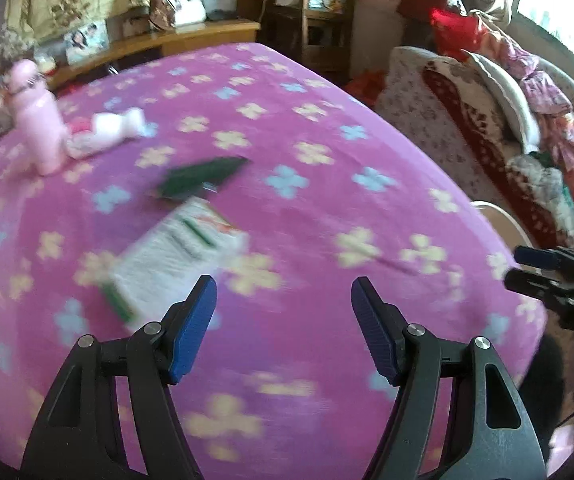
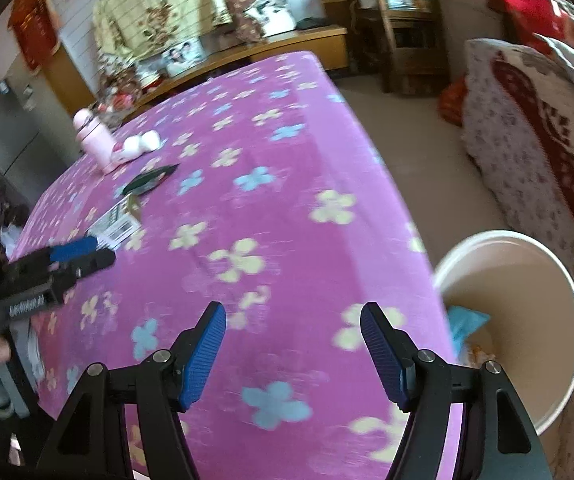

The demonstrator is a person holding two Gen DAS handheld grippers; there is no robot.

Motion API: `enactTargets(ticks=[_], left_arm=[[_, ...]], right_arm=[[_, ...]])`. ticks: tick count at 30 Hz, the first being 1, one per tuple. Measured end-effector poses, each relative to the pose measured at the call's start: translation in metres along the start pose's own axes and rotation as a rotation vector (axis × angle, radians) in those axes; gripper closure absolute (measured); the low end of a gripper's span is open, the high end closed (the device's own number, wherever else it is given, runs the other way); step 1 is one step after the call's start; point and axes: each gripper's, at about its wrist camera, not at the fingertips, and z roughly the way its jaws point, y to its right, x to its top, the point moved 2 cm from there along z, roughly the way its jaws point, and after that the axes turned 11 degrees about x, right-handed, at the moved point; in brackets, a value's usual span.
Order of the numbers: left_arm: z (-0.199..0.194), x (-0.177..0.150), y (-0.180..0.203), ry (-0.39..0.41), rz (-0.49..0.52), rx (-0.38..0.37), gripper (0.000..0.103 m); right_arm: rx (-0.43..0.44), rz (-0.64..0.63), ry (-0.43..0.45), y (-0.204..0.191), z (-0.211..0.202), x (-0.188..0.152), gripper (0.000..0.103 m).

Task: Collect trash
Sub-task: 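Move both open tools back over the table, then grasp the Watermelon Frost box with the left tool while the right tool grasps the dark green packet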

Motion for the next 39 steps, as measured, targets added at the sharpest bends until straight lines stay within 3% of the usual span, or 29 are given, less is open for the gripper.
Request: enactTargets(ticks=[5,11,19,27,34,37,39], left_arm=[[0.018,0.009,-0.032,-0.021,0.085,0.035,0.034],[0.048,0.008,-0.035,-0.087,0.222,0.059,0.034],[0.072,0.016,-0.040,-0.134,0.222,0.065,0.034],[0.061,-0.002,-0.095,-0.184,0.007,0.146,0.038],[0.033,-0.034,-0.143,-0.200,-0.146,0.199,0.045],[0.028,-0.041,-0.148,-0.192,-0.178,0.198,0.045],[0.027,-0.045,-0.149,-0.193,-0.189,0.202,0.045]], right_arm=[[0.013,-0.038,-0.029,-0.023,0.017,0.003,0.036],[0.014,-0.054,-0.059,-0.037,0.035,0.012,0.035],[0.051,-0.101,-0.099,-0.063,0.068,0.030,0.035],[0.100,-0.222,-0.145,-0.101,0.118,0.065,0.035],[0.139,-0.272,-0.120,-0.128,0.154,0.125,0.035],[0.113,-0.246,-0.088,-0.131,0.174,0.159,0.035],[0.048,-0.232,-0.087,-0.127,0.197,0.181,0.035]])
